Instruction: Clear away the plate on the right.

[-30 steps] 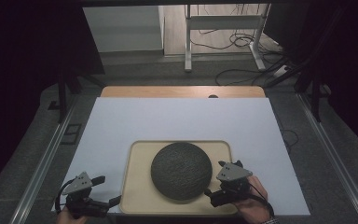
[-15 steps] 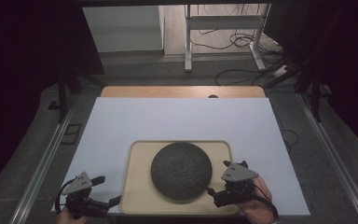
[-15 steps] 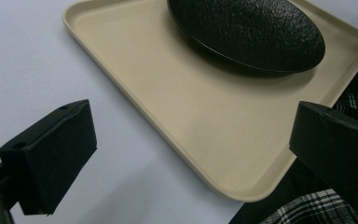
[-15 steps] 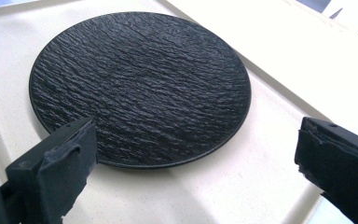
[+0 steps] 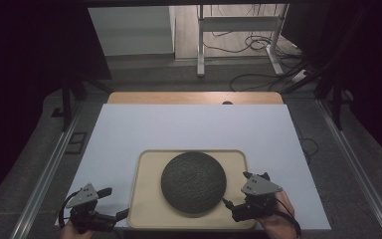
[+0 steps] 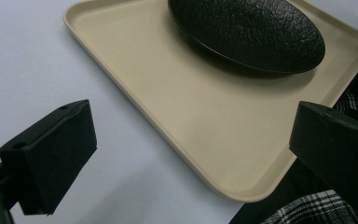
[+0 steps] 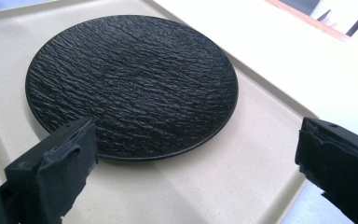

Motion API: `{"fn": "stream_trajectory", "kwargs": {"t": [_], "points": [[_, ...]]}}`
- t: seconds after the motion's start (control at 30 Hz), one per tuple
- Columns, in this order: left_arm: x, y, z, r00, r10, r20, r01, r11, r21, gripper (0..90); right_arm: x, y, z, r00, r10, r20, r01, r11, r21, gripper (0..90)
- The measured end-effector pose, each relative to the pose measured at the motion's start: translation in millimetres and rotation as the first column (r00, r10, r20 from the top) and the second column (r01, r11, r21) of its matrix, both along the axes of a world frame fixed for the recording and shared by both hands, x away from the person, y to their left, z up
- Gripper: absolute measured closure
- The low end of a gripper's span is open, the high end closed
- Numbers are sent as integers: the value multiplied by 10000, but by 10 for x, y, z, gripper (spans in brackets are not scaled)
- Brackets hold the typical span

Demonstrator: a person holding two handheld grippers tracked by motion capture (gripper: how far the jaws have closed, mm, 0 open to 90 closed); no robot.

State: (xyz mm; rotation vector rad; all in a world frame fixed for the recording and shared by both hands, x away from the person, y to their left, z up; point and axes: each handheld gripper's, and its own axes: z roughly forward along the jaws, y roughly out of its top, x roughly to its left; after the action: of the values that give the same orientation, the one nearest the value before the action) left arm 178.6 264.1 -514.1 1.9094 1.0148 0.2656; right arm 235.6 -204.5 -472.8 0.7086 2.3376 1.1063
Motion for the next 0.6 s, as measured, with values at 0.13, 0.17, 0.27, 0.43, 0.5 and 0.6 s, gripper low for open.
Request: {"fn": "stream_trajectory", "kwargs": {"t": [0.13,0.17,0.27,0.43,0.5,0.6], "points": [[0,0,0,10000,0,0,0,10000,-1,2,-14,-20,2,10000,-64,11,64,10000,-2,0],[0,0,0,10000,0,0,0,10000,-2,2,-16,-28,1,10000,-63,38,63,10000,-3,0],[0,2,0,10000,10,2,-10,10000,-12,2,-26,-54,1,9999,-164,54,163,9999,49,0],[0,3,0,10000,15,4,-15,10000,-23,2,-40,-100,-9,9997,-234,88,233,9997,68,0],[-1,3,1,10000,18,9,-18,10000,-29,2,-48,-121,-17,9996,-281,87,280,9996,42,0],[-1,3,0,10000,18,8,-18,10000,-37,2,-57,-142,-18,9994,-317,101,316,9994,105,0]]}}
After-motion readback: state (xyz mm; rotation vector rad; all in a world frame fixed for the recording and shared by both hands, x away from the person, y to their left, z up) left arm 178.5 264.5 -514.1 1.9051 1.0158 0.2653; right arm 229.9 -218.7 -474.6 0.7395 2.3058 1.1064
